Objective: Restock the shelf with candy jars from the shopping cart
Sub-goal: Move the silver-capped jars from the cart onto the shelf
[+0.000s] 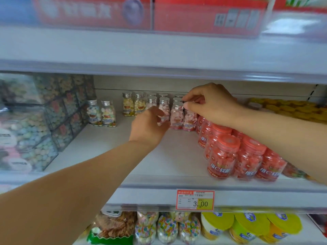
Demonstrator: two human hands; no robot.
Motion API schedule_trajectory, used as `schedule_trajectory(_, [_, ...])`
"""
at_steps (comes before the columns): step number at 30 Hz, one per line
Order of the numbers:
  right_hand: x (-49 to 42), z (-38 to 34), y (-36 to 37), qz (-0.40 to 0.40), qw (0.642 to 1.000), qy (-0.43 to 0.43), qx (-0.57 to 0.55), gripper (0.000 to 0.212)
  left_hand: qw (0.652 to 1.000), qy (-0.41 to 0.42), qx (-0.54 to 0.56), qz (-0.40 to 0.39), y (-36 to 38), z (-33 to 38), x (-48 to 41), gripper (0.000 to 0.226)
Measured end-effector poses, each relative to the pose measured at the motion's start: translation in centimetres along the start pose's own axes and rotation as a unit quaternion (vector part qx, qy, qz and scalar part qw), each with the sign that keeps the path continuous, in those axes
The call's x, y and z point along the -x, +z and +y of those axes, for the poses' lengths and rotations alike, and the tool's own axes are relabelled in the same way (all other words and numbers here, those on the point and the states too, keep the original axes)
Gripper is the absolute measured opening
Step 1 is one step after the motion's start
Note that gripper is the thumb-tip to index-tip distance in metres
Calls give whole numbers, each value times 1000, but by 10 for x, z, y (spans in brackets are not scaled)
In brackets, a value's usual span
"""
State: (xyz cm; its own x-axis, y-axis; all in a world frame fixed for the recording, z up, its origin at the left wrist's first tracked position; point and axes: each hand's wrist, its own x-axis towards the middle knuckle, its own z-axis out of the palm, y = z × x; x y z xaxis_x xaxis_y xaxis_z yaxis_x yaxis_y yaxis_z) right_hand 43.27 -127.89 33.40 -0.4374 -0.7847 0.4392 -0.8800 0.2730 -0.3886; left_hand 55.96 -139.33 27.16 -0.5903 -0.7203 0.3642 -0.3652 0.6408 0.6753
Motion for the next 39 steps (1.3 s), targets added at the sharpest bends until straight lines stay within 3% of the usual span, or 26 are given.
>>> schedule_trajectory(5, [48,-67,12,-30,996,-58,-55,15,998,58,-13,-19,-69,-14,58,26])
schedule_trajectory(9, [86,-130,41,-58,983,-106,-136,13,997,78,14,23,-131,-41,127,20])
schedule_trajectory(14, [145,-202,118,-162,955,-128,-213,10,993,-10,81,79,-178,-120,235,16])
schedule_trajectory(19, [216,-235,236,-306,919,-98,-228,9,977,-199,51,57,-169,-236,348,14])
schedule_trajectory(23, [274,-227,333,-426,887,-56,-171,10,924,-382,1,-29,-141,-304,433,17])
schedule_trajectory(26, [311,-204,395,-516,851,-9,-96,16,888,-449,9,-101,-108,-331,466,20])
schedule_trajectory(30, [360,-159,455,-593,805,25,23,24,863,-479,10,-159,-56,-367,485,27])
schedule_trajectory(35, [396,-127,495,-591,800,46,88,41,856,-480,-3,-190,-10,-406,497,32])
schedule_trajectory(39, [411,-117,517,-585,800,37,125,43,857,-489,-19,-163,13,-431,494,39])
